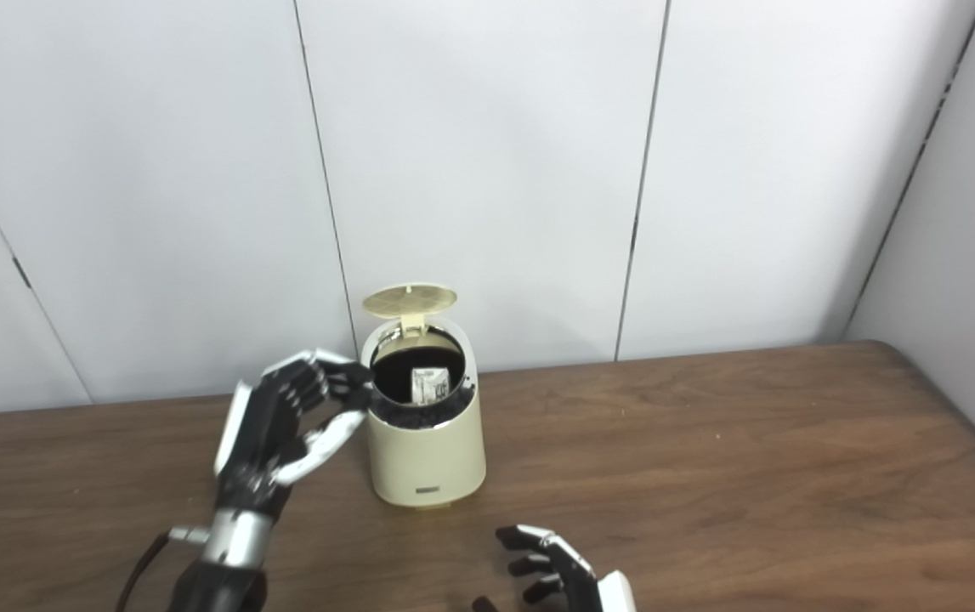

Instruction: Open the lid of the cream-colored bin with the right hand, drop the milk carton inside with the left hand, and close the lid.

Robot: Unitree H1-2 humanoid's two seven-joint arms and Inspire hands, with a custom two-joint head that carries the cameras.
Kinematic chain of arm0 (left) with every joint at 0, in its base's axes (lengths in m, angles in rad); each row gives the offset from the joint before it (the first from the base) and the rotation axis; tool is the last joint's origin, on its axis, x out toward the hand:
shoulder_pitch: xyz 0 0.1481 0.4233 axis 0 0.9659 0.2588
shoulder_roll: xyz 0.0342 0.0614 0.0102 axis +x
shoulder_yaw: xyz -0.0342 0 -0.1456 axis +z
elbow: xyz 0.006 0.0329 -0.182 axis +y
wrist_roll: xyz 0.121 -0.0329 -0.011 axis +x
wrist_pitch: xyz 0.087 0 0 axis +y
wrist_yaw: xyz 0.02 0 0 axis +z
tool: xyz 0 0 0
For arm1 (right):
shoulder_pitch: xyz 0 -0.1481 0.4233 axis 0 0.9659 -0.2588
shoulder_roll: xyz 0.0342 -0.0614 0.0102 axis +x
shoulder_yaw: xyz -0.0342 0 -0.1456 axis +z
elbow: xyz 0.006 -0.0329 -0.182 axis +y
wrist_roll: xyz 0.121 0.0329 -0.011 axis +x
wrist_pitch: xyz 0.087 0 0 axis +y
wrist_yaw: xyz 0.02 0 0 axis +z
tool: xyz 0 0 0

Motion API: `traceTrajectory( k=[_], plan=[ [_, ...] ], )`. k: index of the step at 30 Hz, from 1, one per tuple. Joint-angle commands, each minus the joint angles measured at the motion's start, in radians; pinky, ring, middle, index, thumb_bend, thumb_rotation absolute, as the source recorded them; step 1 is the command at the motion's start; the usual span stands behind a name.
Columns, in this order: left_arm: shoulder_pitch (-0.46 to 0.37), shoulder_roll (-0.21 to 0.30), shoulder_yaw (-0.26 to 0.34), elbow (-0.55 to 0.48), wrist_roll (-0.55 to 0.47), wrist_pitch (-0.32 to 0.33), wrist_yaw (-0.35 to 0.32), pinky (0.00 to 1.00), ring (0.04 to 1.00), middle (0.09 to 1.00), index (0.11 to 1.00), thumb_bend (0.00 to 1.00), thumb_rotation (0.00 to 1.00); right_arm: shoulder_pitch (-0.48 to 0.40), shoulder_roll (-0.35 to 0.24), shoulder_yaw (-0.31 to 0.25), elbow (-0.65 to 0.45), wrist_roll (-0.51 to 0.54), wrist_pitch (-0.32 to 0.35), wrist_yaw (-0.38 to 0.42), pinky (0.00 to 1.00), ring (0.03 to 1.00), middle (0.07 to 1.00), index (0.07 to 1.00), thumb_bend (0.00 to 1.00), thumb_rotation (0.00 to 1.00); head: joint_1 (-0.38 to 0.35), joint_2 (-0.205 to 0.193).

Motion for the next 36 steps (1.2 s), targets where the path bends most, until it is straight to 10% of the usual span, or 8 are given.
traceTrajectory(
  k=[1,16,24,36],
  plan=[
    [-0.029,-0.027,0.069,-0.079,-0.039,-0.024,-0.084,0.6,0.706,0.743,0.755,0.53,0.79,-0.026,-0.026,-0.017,0.038,0.004,-0.05,-0.001,0.46,0.617,0.706,0.677,0.25,0.1,0.009,-0.008],
    [0.176,-0.15,0.369,-0.182,-0.045,-0.024,-0.32,0.65,0.693,0.707,0.713,0.45,0.63,-0.202,-0.1,-0.09,0.206,0.011,-0.195,-0.055,0.49,0.647,0.688,0.678,0.27,0.07,0.056,-0.105],
    [0.363,-0.146,0.333,-0.072,0.047,-0.022,-0.291,0.72,0.779,0.805,0.811,0.4,0.69,-0.397,-0.19,-0.149,0.007,-0.04,-0.159,0.005,0.58,0.725,0.749,0.723,0.33,0.5,0.033,-0.104],
    [0.363,-0.181,0.304,-0.005,0.111,-0.024,-0.22,0.77,0.8,0.822,0.84,0.38,0.8,-0.633,-0.289,-0.163,-0.163,-0.119,0.061,0.286,0.68,0.808,0.828,0.812,0.45,0.77,0.031,-0.095]
  ],
)
